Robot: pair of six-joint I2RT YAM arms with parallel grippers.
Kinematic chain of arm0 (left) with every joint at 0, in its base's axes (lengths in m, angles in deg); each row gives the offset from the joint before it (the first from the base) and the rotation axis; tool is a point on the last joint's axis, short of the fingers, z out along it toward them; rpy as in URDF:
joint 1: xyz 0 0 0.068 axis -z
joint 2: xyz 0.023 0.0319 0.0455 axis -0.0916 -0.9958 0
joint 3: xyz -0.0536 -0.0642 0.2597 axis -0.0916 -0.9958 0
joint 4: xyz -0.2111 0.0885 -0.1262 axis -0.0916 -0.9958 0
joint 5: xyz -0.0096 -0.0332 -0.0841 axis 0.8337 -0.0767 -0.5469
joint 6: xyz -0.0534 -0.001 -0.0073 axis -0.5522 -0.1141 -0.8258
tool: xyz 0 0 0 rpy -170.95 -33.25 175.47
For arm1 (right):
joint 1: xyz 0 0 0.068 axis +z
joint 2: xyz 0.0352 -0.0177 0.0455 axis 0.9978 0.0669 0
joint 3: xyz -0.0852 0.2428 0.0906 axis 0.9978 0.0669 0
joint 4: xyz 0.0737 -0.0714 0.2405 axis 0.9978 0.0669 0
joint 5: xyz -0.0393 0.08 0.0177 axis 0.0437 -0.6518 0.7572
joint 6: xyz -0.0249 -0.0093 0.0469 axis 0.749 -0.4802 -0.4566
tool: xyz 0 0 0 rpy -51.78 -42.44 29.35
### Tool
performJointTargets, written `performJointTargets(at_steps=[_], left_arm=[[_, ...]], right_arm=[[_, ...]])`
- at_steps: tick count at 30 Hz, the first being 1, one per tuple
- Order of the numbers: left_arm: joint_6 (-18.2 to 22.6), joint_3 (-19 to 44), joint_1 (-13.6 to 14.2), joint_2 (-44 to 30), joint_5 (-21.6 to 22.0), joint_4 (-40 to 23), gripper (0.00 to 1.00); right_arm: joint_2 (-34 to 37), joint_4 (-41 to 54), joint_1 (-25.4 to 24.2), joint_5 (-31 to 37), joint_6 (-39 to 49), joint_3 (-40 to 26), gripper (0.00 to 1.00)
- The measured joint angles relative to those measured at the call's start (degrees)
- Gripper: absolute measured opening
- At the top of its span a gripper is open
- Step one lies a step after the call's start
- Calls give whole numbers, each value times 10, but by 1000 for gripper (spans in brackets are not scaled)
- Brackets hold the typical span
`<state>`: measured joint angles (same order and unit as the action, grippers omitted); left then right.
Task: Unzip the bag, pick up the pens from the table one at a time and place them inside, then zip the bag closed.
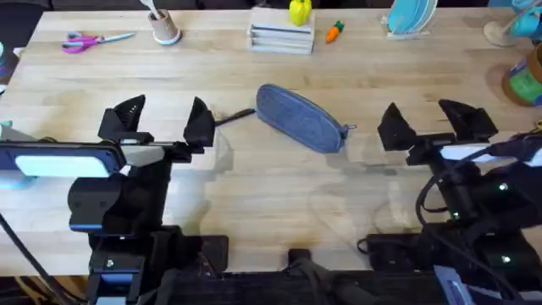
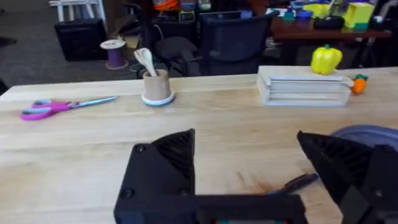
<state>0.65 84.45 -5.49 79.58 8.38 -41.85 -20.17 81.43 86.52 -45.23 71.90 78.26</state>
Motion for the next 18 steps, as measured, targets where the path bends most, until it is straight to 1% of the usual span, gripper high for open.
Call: performJointTargets(at_steps=[3, 6, 8, 12, 15, 18], left_arm=[[11, 0, 0, 0, -19, 0, 991], [34, 10, 0, -7, -46, -17, 990], [53, 32, 0, -30, -65, -37, 991], [95, 102, 0, -100, -109, -60, 991], [139, 176, 0, -178, -148, -78, 991], [179, 255, 0, -263, -178, -108, 992]], right_arm=[[0, 20, 0, -8, -5, -10, 995], [5, 89, 0, -18, -23, -40, 995], [20, 153, 0, -23, -33, -71, 995], [70, 233, 0, -37, -44, -155, 995], [118, 276, 0, -43, -47, -236, 995], [172, 308, 0, -46, -50, -309, 995]])
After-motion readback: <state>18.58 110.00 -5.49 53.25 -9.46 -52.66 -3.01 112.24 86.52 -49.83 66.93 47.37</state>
